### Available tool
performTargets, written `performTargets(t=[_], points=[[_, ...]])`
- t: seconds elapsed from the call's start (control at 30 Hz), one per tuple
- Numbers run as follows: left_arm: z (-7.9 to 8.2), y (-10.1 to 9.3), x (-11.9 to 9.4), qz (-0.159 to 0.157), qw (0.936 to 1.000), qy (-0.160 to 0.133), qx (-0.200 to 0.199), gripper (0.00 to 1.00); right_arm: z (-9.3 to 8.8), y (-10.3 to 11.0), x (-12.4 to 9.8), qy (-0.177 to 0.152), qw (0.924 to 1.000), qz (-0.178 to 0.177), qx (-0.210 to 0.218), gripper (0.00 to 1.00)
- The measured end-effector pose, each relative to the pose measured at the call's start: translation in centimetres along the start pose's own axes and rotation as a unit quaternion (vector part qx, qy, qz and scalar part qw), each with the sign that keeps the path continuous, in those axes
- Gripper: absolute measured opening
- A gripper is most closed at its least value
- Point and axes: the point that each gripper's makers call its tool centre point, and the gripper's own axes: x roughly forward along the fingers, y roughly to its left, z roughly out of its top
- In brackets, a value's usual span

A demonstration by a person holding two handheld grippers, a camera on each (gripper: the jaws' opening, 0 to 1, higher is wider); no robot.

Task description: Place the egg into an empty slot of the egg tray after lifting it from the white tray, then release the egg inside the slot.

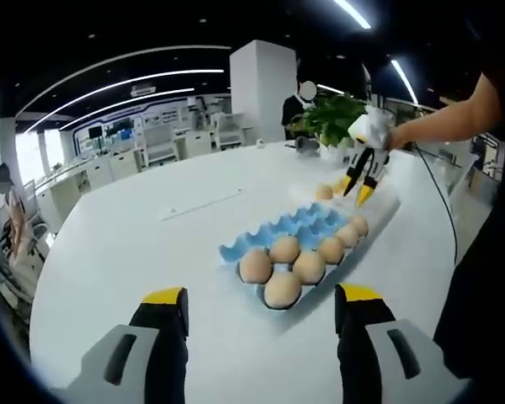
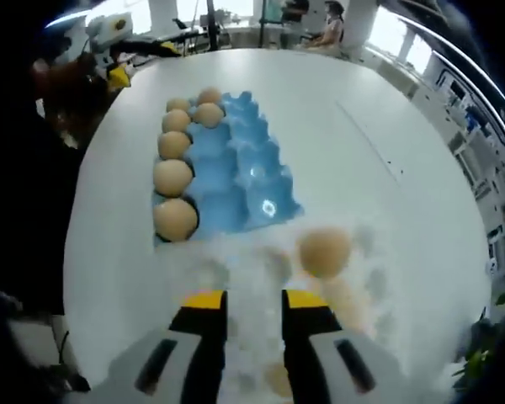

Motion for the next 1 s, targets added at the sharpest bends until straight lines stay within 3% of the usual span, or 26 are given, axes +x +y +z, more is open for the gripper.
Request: performTargets(t=[0.17,0.37,0.47,0.77,0.9,1.0], points=[[0.3,-0.1,0.0,-0.001,1.0,-0.003,0.0,0.71,-3.4,-1.0,-1.5,0.025,0.9992,-0.027,0.016,0.25],[0.5,-0.5,0.2,-0.005,1.0,-0.003,-0.001,0.7,-5.1,-2.3,-2.6,0.039,0.997,-0.065,0.015,0.26],[0.6,-0.6,0.2,-0.007,1.0,-0.003,0.001,0.7,-6.0,-2.5,-2.7,0.049,0.9966,-0.065,0.016,0.27],[0.4,-0.4,0.1,-0.002,1.0,0.002,0.007,0.67,-6.2,-2.4,-2.0,0.064,0.9963,-0.057,-0.007,0.28],[0.5,-0.4,0.1,-0.001,1.0,0.001,0.006,0.67,-6.0,-2.2,-1.4,0.062,0.997,-0.024,-0.04,0.29],[0.6,-0.4,0.2,-0.001,1.0,0.0,0.004,0.67,-6.0,-2.2,-1.2,0.06,0.9978,-0.01,-0.028,0.29]])
